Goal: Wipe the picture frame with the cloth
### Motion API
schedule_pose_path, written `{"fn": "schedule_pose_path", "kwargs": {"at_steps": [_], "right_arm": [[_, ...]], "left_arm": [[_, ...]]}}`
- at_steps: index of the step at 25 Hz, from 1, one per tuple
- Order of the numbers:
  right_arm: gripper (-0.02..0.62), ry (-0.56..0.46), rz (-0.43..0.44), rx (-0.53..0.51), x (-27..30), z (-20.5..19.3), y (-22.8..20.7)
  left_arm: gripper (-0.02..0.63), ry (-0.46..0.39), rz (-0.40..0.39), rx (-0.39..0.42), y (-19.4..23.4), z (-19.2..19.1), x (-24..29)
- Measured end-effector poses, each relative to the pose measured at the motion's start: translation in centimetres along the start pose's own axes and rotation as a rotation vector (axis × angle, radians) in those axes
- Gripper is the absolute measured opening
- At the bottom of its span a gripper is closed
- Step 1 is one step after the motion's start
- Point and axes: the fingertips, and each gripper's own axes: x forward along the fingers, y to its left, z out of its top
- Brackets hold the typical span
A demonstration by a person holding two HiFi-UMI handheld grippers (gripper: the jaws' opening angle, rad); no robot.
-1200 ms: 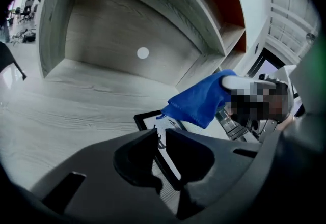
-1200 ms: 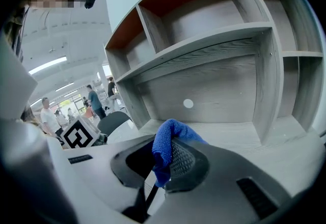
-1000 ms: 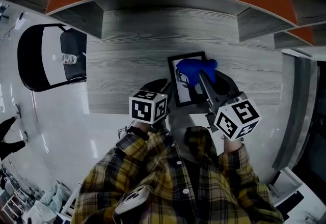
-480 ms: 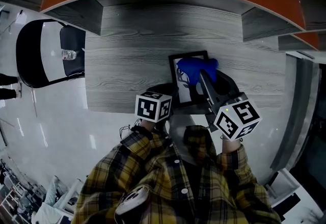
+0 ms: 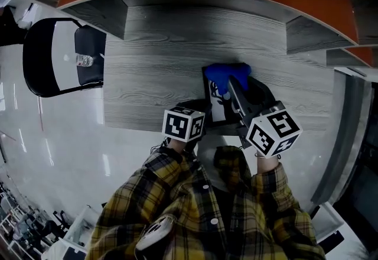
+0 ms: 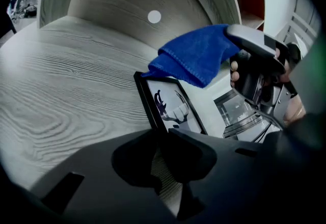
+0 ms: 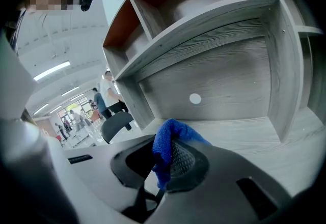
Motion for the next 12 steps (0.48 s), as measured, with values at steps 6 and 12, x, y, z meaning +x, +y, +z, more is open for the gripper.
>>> {"fn": "schedule_pose_path", "kwargs": {"at_steps": [6, 12], "right_arm": [[0.041, 0.171, 0.04, -0.018, 5.0, -3.5, -0.1], [0.041, 0.399, -0.051, -0.162, 7.5, -9.6, -2.2]], "left_arm": [[0.078, -0.001, 0.003, -0.002, -0.1, 0.1, 0.0], [0.078, -0.006, 0.002, -0.014, 0.0, -0.1, 0.0]]}}
